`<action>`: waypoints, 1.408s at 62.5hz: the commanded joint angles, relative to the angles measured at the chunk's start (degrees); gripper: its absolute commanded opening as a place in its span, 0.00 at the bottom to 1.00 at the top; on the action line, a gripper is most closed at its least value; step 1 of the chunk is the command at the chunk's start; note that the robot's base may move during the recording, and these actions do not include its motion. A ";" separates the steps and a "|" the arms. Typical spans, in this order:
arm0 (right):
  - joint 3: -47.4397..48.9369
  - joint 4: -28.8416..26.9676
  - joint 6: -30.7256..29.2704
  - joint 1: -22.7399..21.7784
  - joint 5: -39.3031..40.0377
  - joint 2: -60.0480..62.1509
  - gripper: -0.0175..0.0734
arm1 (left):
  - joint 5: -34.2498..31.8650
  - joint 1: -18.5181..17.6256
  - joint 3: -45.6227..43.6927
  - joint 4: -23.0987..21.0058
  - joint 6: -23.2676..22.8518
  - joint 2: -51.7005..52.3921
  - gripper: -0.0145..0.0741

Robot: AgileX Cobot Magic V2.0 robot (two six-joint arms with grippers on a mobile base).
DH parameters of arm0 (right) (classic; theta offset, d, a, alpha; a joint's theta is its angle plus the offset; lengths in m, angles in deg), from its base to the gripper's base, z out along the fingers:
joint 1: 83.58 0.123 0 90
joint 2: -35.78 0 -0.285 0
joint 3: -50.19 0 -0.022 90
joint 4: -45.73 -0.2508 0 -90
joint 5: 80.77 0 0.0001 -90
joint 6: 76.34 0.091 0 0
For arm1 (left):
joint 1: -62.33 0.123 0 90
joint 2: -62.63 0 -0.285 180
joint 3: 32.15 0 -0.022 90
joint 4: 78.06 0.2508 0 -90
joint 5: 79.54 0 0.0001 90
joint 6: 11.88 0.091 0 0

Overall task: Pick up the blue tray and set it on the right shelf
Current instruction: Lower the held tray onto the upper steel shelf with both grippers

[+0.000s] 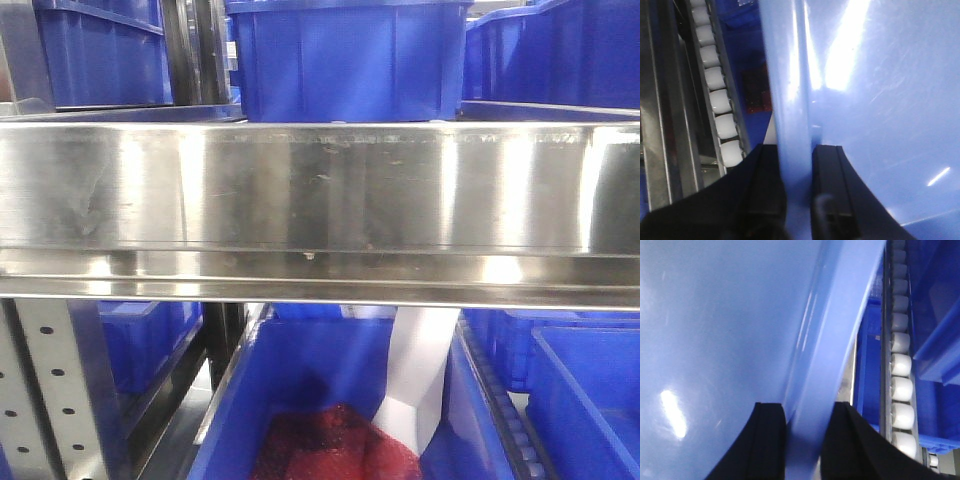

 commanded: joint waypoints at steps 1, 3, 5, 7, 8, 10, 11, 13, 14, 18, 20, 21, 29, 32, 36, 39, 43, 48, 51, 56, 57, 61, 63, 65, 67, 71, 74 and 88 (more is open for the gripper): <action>1.67 -3.71 -1.52 0.60 9.49 -1.45 0.26 | -0.26 -1.28 -1.36 -2.77 2.31 -0.11 0.11; 1.67 -3.71 -1.52 0.60 9.67 -2.43 0.26 | -0.36 -1.28 -1.36 -1.19 2.31 -1.06 0.11; 1.67 -3.71 -1.52 0.60 9.81 -3.23 0.26 | -0.26 -1.28 -1.36 0.00 2.31 -1.96 0.11; 1.67 -3.71 -1.52 0.60 10.10 -4.68 0.26 | -0.17 -1.28 -1.36 1.07 2.31 -2.89 0.11; 1.67 -3.71 -1.52 0.60 10.19 -5.57 0.26 | -0.17 -1.28 -1.36 1.46 2.31 -3.37 0.11; 1.67 -3.71 -1.52 0.60 10.38 -6.78 0.26 | -0.17 -1.14 -1.36 2.02 2.31 -4.50 0.11; 1.67 -3.71 -1.52 0.60 10.51 -7.39 0.26 | -0.17 -1.00 -1.36 2.26 2.31 -4.96 0.11; 1.67 -3.71 -1.52 0.60 10.60 -8.89 0.26 | -0.30 -0.70 -1.36 2.24 2.31 -5.83 0.11; 1.67 -3.71 -1.52 0.60 10.60 -9.18 0.26 | -0.30 -0.73 -1.36 2.24 2.31 -6.24 0.11; 1.67 -3.71 -1.52 0.60 10.67 -12.00 0.26 | -0.39 -0.18 -1.36 2.01 2.31 -8.00 0.11; 1.67 -3.71 -1.52 0.60 10.73 -13.28 0.26 | -0.39 -0.05 -1.36 2.04 2.31 -8.90 0.11; 1.67 -3.71 -1.52 0.60 10.80 -13.77 0.26 | -0.39 0.12 -1.36 2.04 2.31 -9.38 0.11; 1.67 -3.71 -1.52 0.60 11.24 -17.43 0.26 | -0.43 1.48 -1.36 1.13 2.31 -11.90 0.11; 1.67 -3.71 -1.52 0.60 11.43 -18.50 0.26 | -0.43 1.89 -1.36 0.99 2.31 -12.79 0.11; 1.67 -3.71 -1.52 0.60 11.77 -19.88 0.26 | -0.43 2.32 -1.36 0.87 2.31 -14.01 0.11; 1.67 -3.71 -1.52 0.60 11.91 -20.67 0.26 | -0.43 2.73 -1.36 0.87 2.31 -14.84 0.11; 1.67 -3.71 -1.52 0.60 12.02 -21.37 0.26 | -0.12 3.26 -1.36 0.87 2.31 -15.53 0.11; 1.67 -3.71 -1.52 0.60 12.07 -21.89 0.26 | 0.67 3.50 -1.36 0.87 2.31 -16.12 0.13; 1.67 -3.71 -1.52 0.60 12.07 -21.98 0.28 | 0.91 3.65 -1.36 0.36 2.31 -16.22 0.17; 1.67 -3.71 -1.52 0.60 12.07 -21.98 0.38 | 0.91 3.78 -1.36 0.00 2.31 -16.22 0.31; 1.67 -3.71 -1.52 0.60 12.07 -21.98 0.43 | 0.91 3.78 -1.36 0.00 2.31 -16.22 0.34; 1.79 -3.65 -1.52 0.56 12.19 -21.98 0.62 | 1.03 3.78 -1.49 0.00 2.31 -16.22 0.50; 1.79 -3.65 -1.52 0.56 12.26 -21.98 0.70 | 0.92 3.78 -1.49 0.00 2.31 -16.22 0.56; 1.79 -3.55 -1.52 0.56 12.31 -21.98 0.79 | 0.92 3.78 -1.49 0.00 2.31 -16.22 0.63; 1.79 -3.40 -1.52 0.41 12.24 -21.98 0.88 | 0.92 3.78 -1.49 0.00 2.31 -16.22 0.68; 1.79 -3.31 -1.52 0.40 12.12 -21.98 0.90 | 0.86 3.78 -1.49 0.00 2.31 -16.22 0.75; 1.79 -3.03 -1.52 0.40 12.08 -21.91 0.89 | 0.86 3.78 -1.59 0.00 2.31 -15.97 0.78; 1.81 0.97 -0.89 0.40 11.94 -19.85 0.89 | 3.03 3.78 -5.60 1.82 2.31 -15.24 0.78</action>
